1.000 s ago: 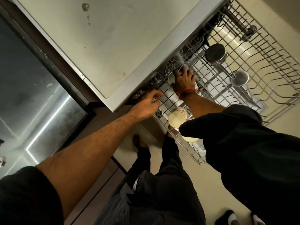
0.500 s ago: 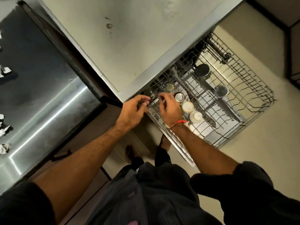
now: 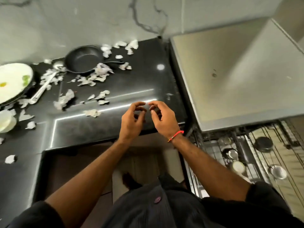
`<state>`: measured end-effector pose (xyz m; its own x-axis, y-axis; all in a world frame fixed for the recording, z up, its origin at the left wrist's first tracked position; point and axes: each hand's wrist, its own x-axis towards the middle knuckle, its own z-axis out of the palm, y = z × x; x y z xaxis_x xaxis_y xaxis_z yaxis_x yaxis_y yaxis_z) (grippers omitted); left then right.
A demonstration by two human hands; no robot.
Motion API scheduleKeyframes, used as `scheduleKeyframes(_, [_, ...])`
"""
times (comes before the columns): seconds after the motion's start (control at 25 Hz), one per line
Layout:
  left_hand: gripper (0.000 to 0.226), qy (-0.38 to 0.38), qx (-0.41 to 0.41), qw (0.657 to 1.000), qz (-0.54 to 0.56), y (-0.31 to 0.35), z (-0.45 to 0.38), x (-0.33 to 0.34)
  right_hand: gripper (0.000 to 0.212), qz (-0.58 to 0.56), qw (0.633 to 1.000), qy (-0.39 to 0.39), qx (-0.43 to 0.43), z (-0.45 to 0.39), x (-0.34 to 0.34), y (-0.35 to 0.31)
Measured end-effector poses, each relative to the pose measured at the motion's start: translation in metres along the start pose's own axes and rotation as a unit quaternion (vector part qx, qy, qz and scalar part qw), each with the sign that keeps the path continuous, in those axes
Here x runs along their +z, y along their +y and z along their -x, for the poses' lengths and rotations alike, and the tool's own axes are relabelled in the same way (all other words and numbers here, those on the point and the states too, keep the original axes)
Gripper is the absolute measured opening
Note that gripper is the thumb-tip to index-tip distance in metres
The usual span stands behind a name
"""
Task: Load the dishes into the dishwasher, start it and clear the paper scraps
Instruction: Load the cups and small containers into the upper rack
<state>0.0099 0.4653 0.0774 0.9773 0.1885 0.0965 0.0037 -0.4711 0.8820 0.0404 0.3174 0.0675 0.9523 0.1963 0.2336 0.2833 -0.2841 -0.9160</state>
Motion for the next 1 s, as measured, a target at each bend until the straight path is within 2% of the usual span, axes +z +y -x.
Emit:
scheduleKeyframes(0.12, [0.028,0.054,-0.011,0.998,0.013,-0.032,-0.011,-0.072,0.032,0.004,0.996,-0.083,-0.012,-0.028,0.072,-0.035])
scheduleKeyframes(0.24, [0.029,0.094,-0.01,0.996,0.011,-0.07,-0.024,-0.143,0.036,-0.015,0.989,-0.145,0.024,-0.049,0.153,-0.063])
scheduleKeyframes(0.52, [0.032,0.164,-0.067,0.984,-0.003,-0.14,-0.032,-0.273,0.03,-0.061,0.977,-0.186,0.081,-0.086,0.293,-0.109])
scheduleKeyframes(0.68, [0.032,0.199,-0.106,0.974,0.014,-0.172,-0.035,-0.32,0.031,-0.073,0.969,-0.218,0.092,-0.098,0.344,-0.118])
scheduleKeyframes(0.84, [0.032,0.257,-0.132,0.957,0.01,-0.187,-0.035,-0.349,0.036,-0.098,0.939,-0.308,0.113,-0.109,0.382,-0.129])
scheduleKeyframes(0.92, [0.031,0.297,-0.131,0.946,-0.015,-0.195,-0.03,-0.36,0.041,-0.107,0.929,-0.337,0.11,-0.115,0.399,-0.134])
scheduleKeyframes(1.0, [0.032,0.325,-0.149,0.928,-0.101,-0.211,-0.024,-0.378,0.044,-0.111,0.921,-0.357,0.112,-0.12,0.417,-0.142])
